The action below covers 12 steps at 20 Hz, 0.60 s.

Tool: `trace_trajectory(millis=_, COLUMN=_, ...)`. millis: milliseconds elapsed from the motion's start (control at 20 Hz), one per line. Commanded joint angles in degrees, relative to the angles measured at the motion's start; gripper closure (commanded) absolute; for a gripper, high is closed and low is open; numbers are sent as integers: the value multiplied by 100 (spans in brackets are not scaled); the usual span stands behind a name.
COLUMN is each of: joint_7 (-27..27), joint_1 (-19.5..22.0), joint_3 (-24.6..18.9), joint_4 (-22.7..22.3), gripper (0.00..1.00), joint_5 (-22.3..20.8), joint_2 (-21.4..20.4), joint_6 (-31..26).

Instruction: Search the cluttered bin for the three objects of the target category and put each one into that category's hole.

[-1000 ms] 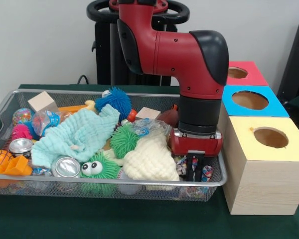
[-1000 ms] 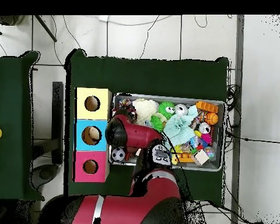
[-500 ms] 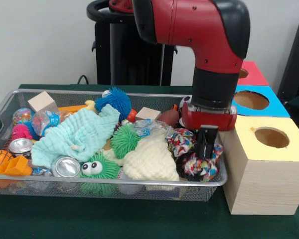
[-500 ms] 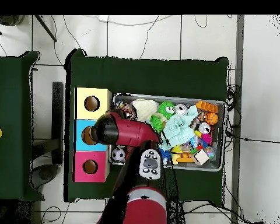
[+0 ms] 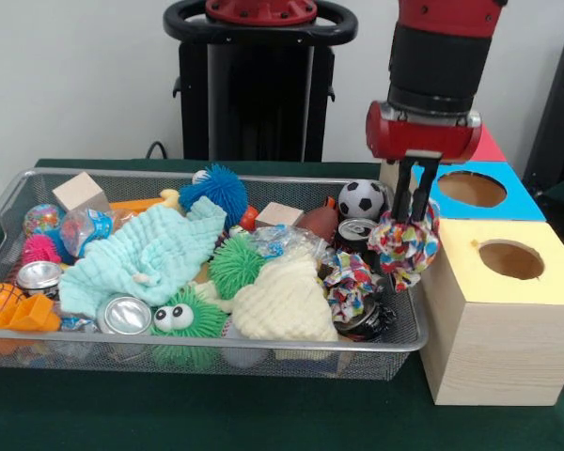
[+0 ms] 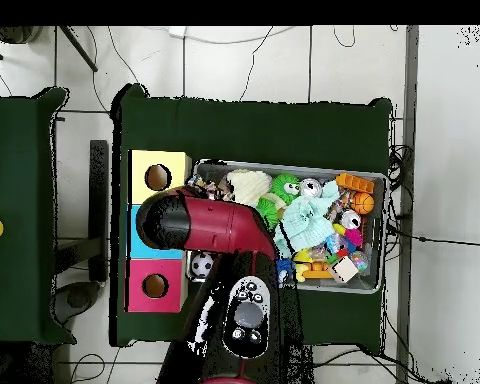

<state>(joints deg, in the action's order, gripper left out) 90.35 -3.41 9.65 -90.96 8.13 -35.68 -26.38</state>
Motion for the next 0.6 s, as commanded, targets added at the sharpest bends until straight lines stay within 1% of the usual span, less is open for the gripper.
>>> trace_trajectory(millis=50, joint_7=1207, joint_1=27, joint_3=5, joint_4=-171, gripper=100, joint_5=187, joint_2=-415, joint_6=-829)
trace_trajectory(millis=300, joint_7=1256, joint_1=-2, joint_3=24, joint_4=-176, gripper=100, joint_5=188, joint_2=-497, joint_6=-919)
trace_trajectory(millis=450, joint_7=1282, joint_1=-18, joint_3=13, joint_4=-110, gripper=100, joint_5=199, joint_2=-451, joint_6=-925)
trace_trajectory(millis=600, joint_7=1308, joint_1=-54, joint_3=20, joint_4=-137, gripper=100, joint_5=216, joint_2=-469, joint_6=-929)
